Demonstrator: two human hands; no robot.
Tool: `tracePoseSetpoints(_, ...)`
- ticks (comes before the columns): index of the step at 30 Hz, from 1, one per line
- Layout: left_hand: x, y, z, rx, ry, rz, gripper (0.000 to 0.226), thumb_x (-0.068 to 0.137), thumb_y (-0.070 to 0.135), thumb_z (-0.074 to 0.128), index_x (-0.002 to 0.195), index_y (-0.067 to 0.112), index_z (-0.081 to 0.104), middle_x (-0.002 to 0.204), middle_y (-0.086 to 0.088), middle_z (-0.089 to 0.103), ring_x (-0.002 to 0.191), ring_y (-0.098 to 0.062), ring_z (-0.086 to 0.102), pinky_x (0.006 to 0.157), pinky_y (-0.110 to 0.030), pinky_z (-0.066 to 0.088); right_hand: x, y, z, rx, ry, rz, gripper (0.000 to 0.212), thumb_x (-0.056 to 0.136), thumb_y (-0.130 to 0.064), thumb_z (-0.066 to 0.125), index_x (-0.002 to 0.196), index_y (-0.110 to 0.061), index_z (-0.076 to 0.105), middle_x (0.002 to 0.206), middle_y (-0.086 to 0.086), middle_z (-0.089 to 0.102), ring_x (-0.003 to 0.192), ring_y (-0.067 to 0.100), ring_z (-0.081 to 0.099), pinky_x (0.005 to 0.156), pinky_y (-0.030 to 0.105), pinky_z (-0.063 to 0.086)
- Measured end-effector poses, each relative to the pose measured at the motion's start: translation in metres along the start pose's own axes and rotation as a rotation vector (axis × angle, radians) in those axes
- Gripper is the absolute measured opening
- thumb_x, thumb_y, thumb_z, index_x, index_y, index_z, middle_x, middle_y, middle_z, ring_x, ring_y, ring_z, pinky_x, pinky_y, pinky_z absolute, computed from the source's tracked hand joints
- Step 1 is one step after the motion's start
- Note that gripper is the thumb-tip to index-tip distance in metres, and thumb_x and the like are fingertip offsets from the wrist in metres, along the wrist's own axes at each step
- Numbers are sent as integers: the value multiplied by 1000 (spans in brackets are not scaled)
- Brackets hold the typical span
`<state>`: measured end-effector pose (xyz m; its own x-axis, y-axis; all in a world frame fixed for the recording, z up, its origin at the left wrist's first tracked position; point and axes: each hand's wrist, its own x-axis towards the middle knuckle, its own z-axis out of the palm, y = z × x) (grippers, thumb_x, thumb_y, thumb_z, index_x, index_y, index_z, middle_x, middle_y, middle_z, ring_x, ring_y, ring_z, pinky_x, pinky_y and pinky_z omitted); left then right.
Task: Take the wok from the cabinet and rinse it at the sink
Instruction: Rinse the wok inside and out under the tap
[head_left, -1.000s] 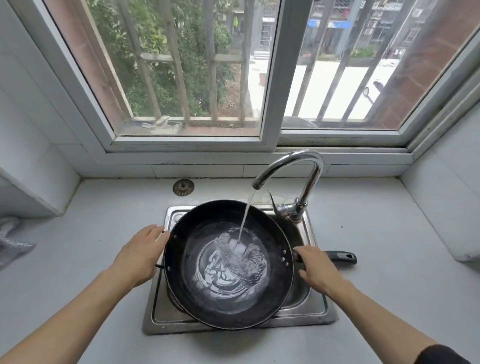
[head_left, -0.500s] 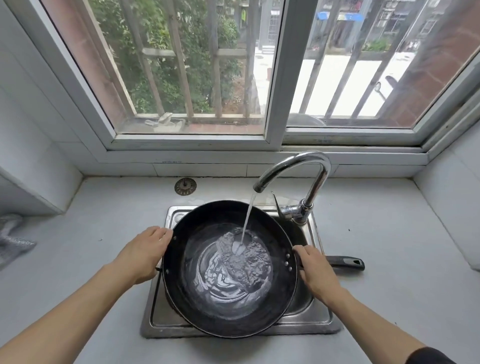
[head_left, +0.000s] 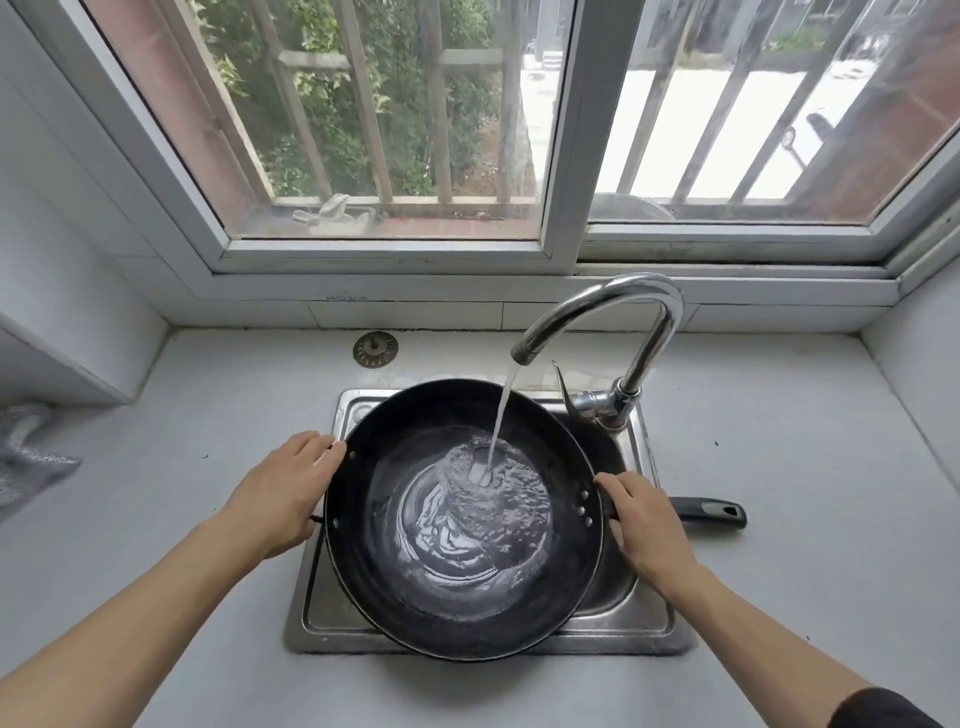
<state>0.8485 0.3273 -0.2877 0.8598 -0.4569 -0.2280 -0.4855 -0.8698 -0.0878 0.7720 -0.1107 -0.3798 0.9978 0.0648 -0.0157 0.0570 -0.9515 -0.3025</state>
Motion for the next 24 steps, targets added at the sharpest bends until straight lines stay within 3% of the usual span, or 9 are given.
tracePoseSetpoints(3, -5, -1, 3, -18, 44, -16, 97, 34, 13, 90, 123, 13, 53, 122, -5, 59, 116, -28, 49, 56, -32, 58, 0, 6, 1, -33, -14, -9, 65, 62, 7, 71, 120, -18, 55, 90, 3, 57, 77, 26, 54, 64, 41, 50)
tracePoseSetpoints(8, -17, 6, -1, -45, 90, -64, 95, 38, 11, 93, 125, 8, 54, 126, -12, 55, 116, -34, 50, 63, -37, 60, -2, 9, 1, -62, -50, -27, 75, 61, 8, 71, 126, -22, 48, 90, 1, 56, 76, 24, 53, 65, 39, 49)
tracePoseSetpoints(13, -21, 4, 3, -124, 78, -133, 99, 36, 11, 95, 124, 9, 51, 124, -9, 54, 108, -29, 46, 52, -35, 58, -2, 11, 1, -71, -53, -49, 74, 63, 9, 72, 127, -21, 47, 91, 1, 55, 78, 23, 51, 65, 36, 48)
tracePoseSetpoints(20, -4, -8, 7, -10, -10, -32, 109, 34, 19, 91, 134, 14, 49, 127, -12, 57, 115, -34, 51, 66, -37, 59, 6, 12, 3, -66, -93, -69, 76, 65, 9, 67, 129, -24, 41, 95, -1, 49, 81, 25, 51, 68, 38, 48)
tracePoseSetpoints(24, 7, -10, 7, 59, -43, 55, 111, 27, 20, 88, 131, 14, 49, 121, -10, 62, 108, -33, 59, 67, -34, 59, 8, 13, 4, -50, -103, -120, 78, 63, 13, 64, 132, -17, 42, 118, 2, 49, 99, 26, 55, 79, 41, 52)
